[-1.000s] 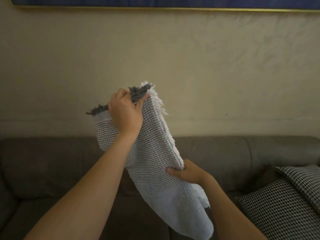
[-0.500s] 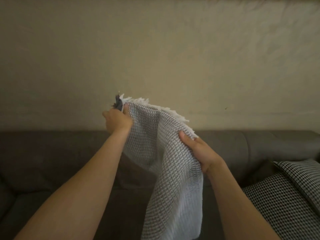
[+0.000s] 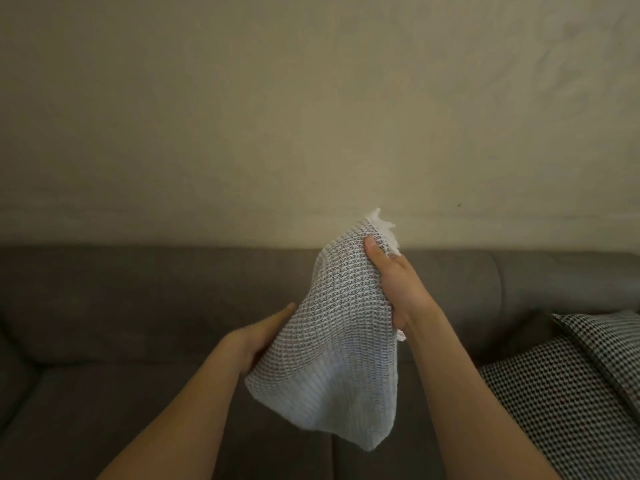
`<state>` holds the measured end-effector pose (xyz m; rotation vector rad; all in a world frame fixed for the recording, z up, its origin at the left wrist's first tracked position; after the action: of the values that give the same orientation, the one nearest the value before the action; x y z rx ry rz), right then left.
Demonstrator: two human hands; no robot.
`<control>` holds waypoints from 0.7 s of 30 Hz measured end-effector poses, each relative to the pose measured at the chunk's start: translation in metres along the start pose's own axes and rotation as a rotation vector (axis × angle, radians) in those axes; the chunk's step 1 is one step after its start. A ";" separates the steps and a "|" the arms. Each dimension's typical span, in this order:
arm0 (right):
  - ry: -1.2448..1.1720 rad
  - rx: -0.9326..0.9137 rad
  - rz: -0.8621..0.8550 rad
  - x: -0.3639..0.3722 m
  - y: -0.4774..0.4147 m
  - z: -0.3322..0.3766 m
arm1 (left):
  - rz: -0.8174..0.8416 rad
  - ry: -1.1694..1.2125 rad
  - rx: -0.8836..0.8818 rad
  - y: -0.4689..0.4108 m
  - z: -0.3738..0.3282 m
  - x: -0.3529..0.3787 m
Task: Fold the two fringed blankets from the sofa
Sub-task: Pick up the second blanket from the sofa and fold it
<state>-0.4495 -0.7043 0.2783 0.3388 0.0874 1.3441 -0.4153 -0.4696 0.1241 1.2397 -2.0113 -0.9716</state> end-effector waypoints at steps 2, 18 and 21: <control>0.006 0.028 -0.048 -0.006 -0.001 -0.001 | 0.042 0.085 0.027 0.006 0.004 0.006; 0.039 0.233 -0.314 -0.049 -0.016 -0.035 | -0.026 0.567 0.469 0.024 -0.051 -0.007; 0.176 0.221 -0.356 -0.053 -0.018 -0.042 | -0.336 0.511 0.634 0.035 -0.059 -0.025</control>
<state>-0.4557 -0.7503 0.2266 0.3710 0.4267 1.0090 -0.3770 -0.4529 0.1835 1.9679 -1.7634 -0.0818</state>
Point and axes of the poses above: each hand's wrist, its own y-axis away from the middle knuckle, its own x-axis out of the palm, z = x × y, the point moved 6 cm from there along -y, towards the middle knuckle, and after that the axes turned 6 degrees about y, right-handed, at the moved point
